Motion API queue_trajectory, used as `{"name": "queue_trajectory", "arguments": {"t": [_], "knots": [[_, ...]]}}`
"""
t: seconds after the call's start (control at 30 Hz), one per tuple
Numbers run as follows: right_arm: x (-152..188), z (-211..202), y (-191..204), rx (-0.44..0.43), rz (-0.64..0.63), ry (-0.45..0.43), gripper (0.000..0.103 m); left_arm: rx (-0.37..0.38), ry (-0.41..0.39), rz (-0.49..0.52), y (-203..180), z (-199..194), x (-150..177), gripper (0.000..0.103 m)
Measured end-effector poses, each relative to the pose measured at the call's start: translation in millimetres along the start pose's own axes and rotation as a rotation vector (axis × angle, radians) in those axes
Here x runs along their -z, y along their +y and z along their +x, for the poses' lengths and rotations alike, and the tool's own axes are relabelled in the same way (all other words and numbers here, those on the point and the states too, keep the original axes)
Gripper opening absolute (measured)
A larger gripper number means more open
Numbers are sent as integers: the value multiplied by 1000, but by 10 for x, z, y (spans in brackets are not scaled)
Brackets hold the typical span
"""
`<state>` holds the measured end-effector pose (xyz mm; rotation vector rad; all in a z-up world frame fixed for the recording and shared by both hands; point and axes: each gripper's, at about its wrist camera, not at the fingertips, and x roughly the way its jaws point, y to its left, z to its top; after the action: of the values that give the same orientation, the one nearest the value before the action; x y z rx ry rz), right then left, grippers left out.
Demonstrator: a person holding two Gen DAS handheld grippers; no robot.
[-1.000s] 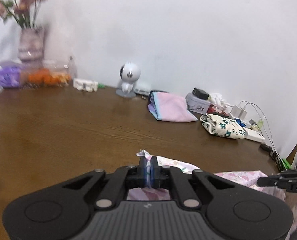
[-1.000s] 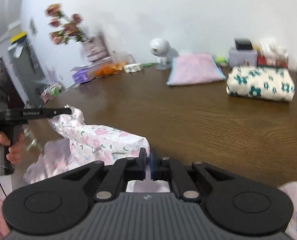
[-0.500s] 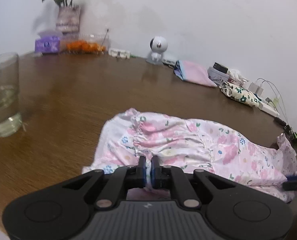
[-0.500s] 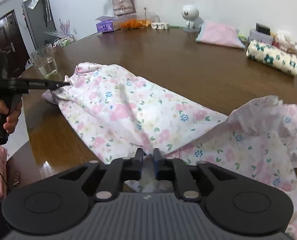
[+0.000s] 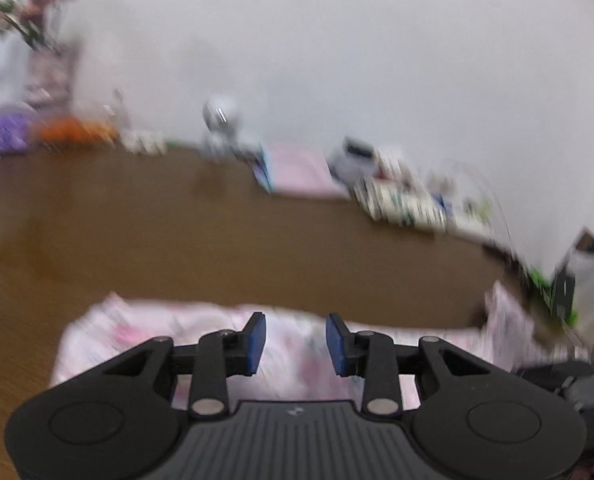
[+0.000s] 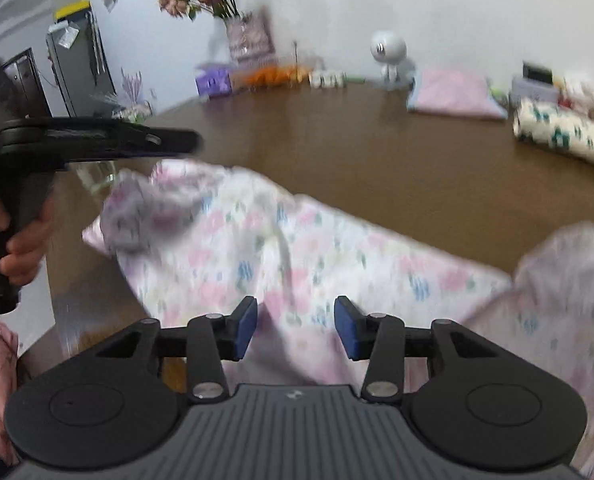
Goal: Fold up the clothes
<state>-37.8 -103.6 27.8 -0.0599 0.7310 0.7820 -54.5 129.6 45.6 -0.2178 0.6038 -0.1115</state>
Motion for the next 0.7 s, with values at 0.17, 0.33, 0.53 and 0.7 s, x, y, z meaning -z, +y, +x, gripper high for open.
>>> {"name": "queue_trajectory", "arguments": {"t": [0.17,0.33,0.53,0.7], "knots": [[47,-493,-124,72,48,-147,69,-41,60,-12,93,71,243,31],[-118,-850,-896,311,374,-340,78,-52,29,19,108,50,338,32],[-324,-366,-1175,403,468,-221,67,-84,1,94,-1,31,398,35],[-146,-185,-1378,391,568,-167,2,-78,1,89,49,14,406,35]]}}
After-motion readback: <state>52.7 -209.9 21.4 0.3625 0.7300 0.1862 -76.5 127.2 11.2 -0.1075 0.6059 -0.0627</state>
